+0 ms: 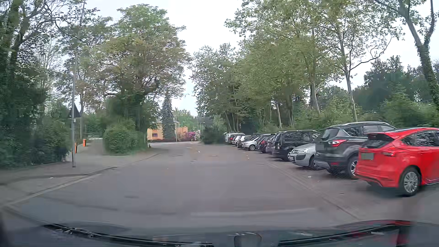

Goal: Follow the waypoints while adhering to traffic rules and regulations

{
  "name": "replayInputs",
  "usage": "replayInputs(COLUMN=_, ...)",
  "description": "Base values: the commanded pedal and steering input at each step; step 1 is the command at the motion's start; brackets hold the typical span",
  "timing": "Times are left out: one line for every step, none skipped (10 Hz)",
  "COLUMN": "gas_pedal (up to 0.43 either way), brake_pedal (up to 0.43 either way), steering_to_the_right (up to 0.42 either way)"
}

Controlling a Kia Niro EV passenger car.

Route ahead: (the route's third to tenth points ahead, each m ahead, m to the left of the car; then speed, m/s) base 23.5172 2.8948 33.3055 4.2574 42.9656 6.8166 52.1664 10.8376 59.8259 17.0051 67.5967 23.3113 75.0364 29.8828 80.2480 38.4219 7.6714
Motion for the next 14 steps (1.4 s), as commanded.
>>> replayInputs(gas_pedal=0.067, brake_pedal=0.0, steering_to_the_right=-0.012)
replayInputs(gas_pedal=0.067, brake_pedal=0.0, steering_to_the_right=-0.013)
replayInputs(gas_pedal=0.067, brake_pedal=0.0, steering_to_the_right=-0.014)
replayInputs(gas_pedal=0.067, brake_pedal=0.0, steering_to_the_right=-0.015)
replayInputs(gas_pedal=0.067, brake_pedal=0.0, steering_to_the_right=-0.018)
replayInputs(gas_pedal=0.067, brake_pedal=0.0, steering_to_the_right=-0.019)
replayInputs(gas_pedal=0.067, brake_pedal=0.0, steering_to_the_right=-0.016)
replayInputs(gas_pedal=0.067, brake_pedal=0.0, steering_to_the_right=-0.014)
replayInputs(gas_pedal=0.067, brake_pedal=0.0, steering_to_the_right=-0.014)
replayInputs(gas_pedal=0.059, brake_pedal=0.0, steering_to_the_right=-0.014)
replayInputs(gas_pedal=0.047, brake_pedal=0.0, steering_to_the_right=-0.012)
replayInputs(gas_pedal=0.039, brake_pedal=0.0, steering_to_the_right=-0.01)
replayInputs(gas_pedal=0.039, brake_pedal=0.0, steering_to_the_right=-0.01)
replayInputs(gas_pedal=0.039, brake_pedal=0.0, steering_to_the_right=-0.01)
